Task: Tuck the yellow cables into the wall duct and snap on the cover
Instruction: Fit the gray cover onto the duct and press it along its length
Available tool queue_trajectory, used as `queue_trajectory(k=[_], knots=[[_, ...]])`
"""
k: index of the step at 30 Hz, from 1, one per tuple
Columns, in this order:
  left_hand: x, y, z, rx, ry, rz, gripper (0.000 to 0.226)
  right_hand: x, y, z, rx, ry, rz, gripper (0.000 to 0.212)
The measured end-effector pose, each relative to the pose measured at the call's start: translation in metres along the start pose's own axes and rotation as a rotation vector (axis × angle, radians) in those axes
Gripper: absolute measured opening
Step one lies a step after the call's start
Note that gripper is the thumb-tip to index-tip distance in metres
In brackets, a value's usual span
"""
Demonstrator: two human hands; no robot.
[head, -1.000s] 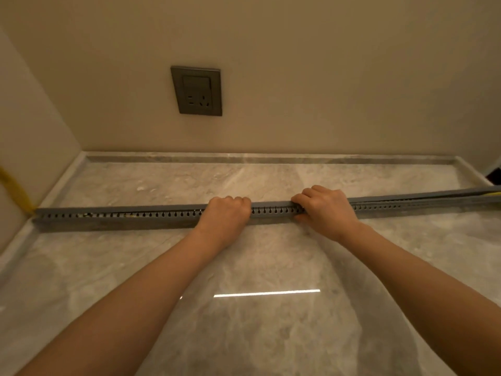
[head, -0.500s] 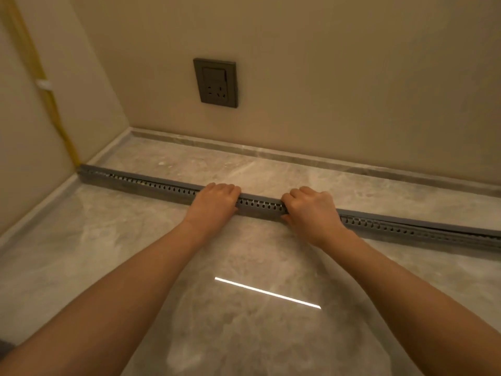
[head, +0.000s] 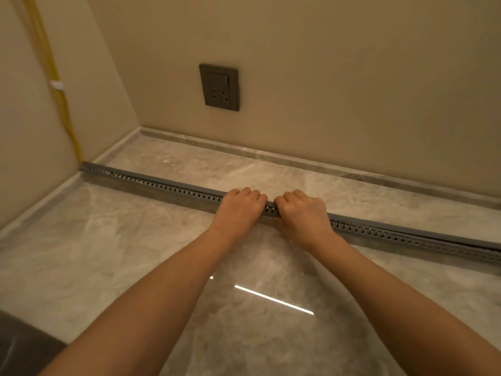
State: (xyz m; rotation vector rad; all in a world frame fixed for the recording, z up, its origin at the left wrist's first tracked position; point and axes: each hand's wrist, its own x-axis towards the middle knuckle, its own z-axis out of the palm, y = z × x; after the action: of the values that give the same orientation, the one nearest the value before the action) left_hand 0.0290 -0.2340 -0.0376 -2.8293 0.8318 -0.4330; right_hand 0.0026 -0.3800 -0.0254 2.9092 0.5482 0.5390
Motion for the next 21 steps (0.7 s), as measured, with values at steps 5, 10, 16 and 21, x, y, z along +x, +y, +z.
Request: queue_trajectory(k=[5, 10, 16, 21], knots=[[-0.003, -0.01, -0.003, 0.115, 0.086, 0.175, 0.017, -0.006, 0.004, 0.005, 0.156, 0.029, 0.031, 0.024], [-0.001, -0.012, -0.004, 0.141, 0.101, 0.218, 0.024, -0.012, 0.014, 0.012, 0.163, 0.007, 0.021, 0.023], [0.004, -0.015, 0.007, 0.105, -0.006, 0.207, 0.023, -0.034, 0.035, 0.007, 0.133, -0.011, 0.107, 0.024], [0.005, -0.016, 0.009, 0.107, -0.006, 0.205, 0.022, -0.045, 0.038, 0.002, 0.054, 0.07, 0.091, 0.026]])
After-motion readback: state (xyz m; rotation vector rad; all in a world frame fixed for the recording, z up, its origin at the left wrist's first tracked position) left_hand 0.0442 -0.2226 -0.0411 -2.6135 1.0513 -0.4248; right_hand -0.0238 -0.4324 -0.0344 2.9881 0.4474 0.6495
